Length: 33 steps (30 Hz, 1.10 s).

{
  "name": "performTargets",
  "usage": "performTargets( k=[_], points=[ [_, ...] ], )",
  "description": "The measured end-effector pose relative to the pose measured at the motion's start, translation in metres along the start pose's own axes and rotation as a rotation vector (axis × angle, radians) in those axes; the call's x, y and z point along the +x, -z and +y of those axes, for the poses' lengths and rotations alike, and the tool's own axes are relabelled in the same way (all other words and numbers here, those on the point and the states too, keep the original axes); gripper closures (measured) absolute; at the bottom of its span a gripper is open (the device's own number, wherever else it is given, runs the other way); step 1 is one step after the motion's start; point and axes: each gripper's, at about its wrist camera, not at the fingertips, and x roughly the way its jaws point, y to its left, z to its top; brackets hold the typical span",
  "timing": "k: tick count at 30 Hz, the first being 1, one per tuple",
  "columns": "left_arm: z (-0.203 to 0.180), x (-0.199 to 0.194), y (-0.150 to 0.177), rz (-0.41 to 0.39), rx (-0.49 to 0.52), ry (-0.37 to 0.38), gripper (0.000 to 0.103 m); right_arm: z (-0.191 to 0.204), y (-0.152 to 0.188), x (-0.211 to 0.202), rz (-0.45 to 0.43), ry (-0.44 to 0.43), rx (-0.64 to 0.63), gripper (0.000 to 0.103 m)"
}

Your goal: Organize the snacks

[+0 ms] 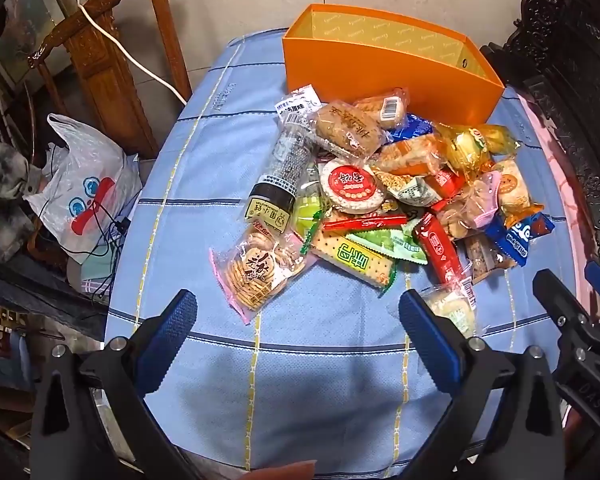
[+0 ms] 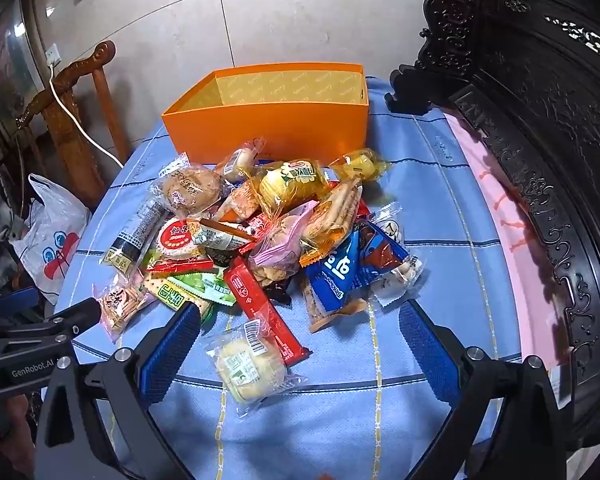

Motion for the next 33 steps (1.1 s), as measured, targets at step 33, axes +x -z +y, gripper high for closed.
performTargets(
  k=[33],
  points=[
    [0.002,0.017,-0.013,0.029,0.005,0.002,0.004,0.004,-0.007,0.016,0.024,0.012,0.006,0.003]
  ],
)
